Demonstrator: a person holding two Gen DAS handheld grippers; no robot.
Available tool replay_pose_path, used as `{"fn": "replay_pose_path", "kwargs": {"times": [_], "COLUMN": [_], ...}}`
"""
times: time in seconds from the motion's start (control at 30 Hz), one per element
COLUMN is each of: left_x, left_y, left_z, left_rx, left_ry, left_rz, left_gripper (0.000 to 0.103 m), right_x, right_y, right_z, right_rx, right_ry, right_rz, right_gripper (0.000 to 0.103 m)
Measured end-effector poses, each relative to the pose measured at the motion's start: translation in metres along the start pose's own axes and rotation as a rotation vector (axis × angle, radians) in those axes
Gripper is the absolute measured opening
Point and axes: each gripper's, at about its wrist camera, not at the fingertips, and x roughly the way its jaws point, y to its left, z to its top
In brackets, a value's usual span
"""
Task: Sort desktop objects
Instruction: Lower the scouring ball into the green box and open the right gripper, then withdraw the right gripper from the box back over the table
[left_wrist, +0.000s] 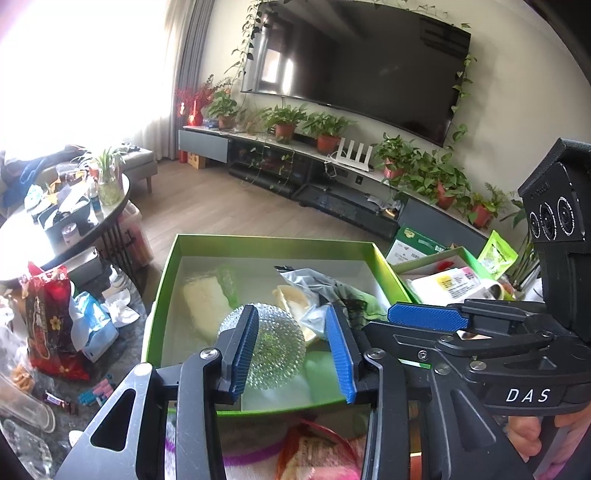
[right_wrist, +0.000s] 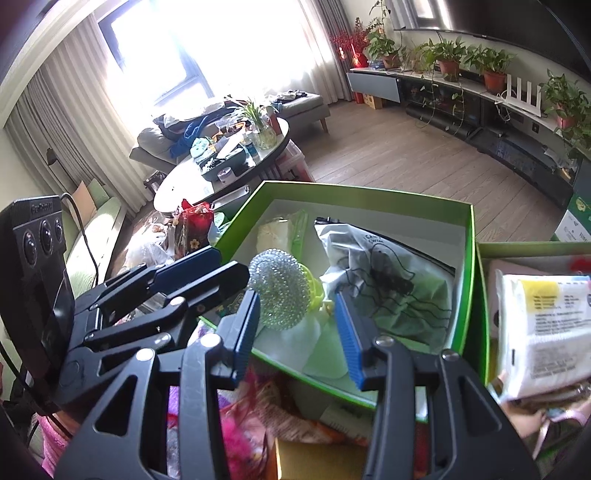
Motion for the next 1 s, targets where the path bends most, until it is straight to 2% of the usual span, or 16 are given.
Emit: {"fn": "replay_pose_path", "kwargs": {"times": [0.23,1.0], "left_x": [-0.034,-0.099], "left_y": [-0.012,-0.064], "left_z": [-0.01,-0.065], "left_rx": [0.022,0.109], "left_ry": [-0.025,-0.016], "left_rz": [0.002,-0.035], "left_gripper": [0.046,0.046], "right_x": [-0.026,-0.086], "right_y": [0.016,0.034], "right_z": [-0.013,-0.083], "right_rx": [-0.02,-0.023], "right_ry": [-0.013,-0.017], "right_rz": [-0.001,-0.02], "right_gripper": [0.043,0.043]}}
